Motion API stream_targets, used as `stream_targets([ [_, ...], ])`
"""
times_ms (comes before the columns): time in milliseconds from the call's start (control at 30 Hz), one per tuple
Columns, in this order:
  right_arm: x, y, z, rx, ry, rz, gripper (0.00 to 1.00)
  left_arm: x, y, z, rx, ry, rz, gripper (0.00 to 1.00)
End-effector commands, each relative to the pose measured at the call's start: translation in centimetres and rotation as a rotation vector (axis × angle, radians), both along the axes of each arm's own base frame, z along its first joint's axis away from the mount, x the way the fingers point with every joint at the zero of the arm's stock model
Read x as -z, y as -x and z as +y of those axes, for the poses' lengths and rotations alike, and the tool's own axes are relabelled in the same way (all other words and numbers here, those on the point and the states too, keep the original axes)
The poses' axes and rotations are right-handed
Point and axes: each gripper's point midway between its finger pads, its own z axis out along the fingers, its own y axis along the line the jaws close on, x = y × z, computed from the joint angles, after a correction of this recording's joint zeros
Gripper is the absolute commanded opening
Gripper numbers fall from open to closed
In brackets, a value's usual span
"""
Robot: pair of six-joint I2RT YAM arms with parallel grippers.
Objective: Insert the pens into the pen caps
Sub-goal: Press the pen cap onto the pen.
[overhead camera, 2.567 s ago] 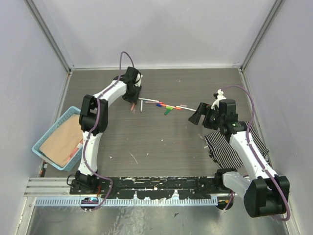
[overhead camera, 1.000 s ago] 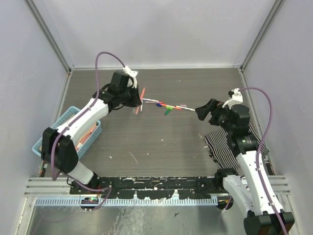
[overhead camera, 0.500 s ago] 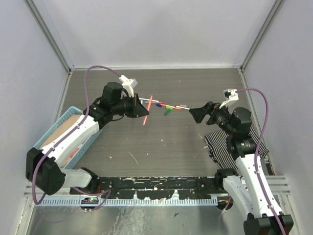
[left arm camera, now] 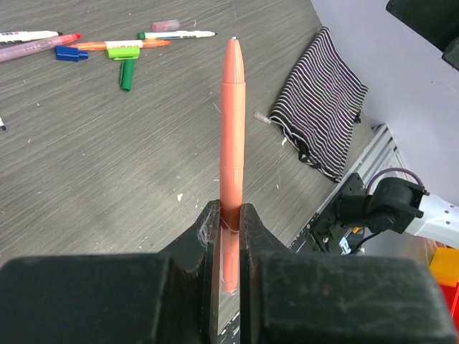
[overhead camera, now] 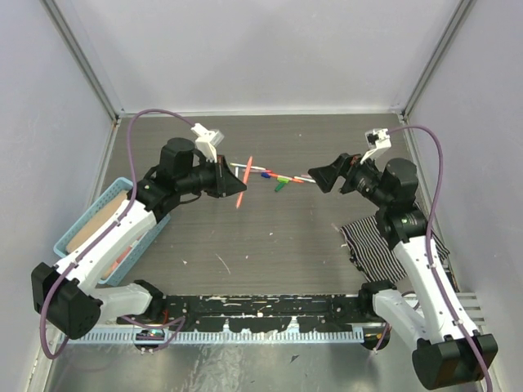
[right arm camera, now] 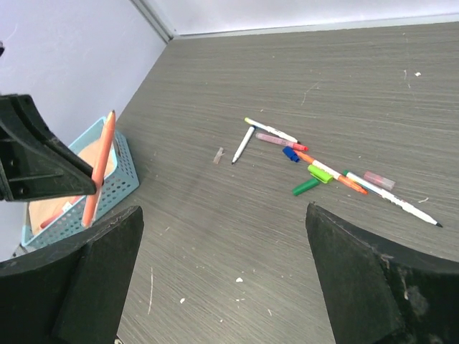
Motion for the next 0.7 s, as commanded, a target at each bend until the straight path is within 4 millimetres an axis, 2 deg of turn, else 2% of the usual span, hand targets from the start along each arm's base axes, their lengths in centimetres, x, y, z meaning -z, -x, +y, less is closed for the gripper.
stream_targets([
  [0, -2.5, 1.5, 1.3, -0.112, -0.010, -0.163, 1.00, -2.3, 0.2, -0.4, 0.032, 0.037, -0.050, 0.00],
  [167, -2.3, 1.8, 2.8, -0.146, 0.012, -0.243, 1.00, -3.3, 0.3, -0.5, 0.027, 0.063, -0.056, 0.00],
  [267, -2.2, 2.7, 5.3, -0.153, 0.137, -0.328, 1.00, -3.6, 0.4, -0.4, 0.026, 0.060, -0.060, 0.00],
  [433, -2.0, 5.9, 9.8, -0.261, 0.224, -0.488, 1.00, -4.5, 0.4, -0.1, 0.013, 0.058, -0.077, 0.00],
  [633, -1.3, 7.5, 12.0, -0.252, 0.273, -0.617, 1.00, -5.7, 0.4, -0.2, 0.007, 0.084, -0.083, 0.00],
  [667, -0.8, 7.6, 12.9, -0.253, 0.305, -0.639, 1.00, -6.0, 0.5, -0.2, 0.005, 0.094, -0.082, 0.00],
])
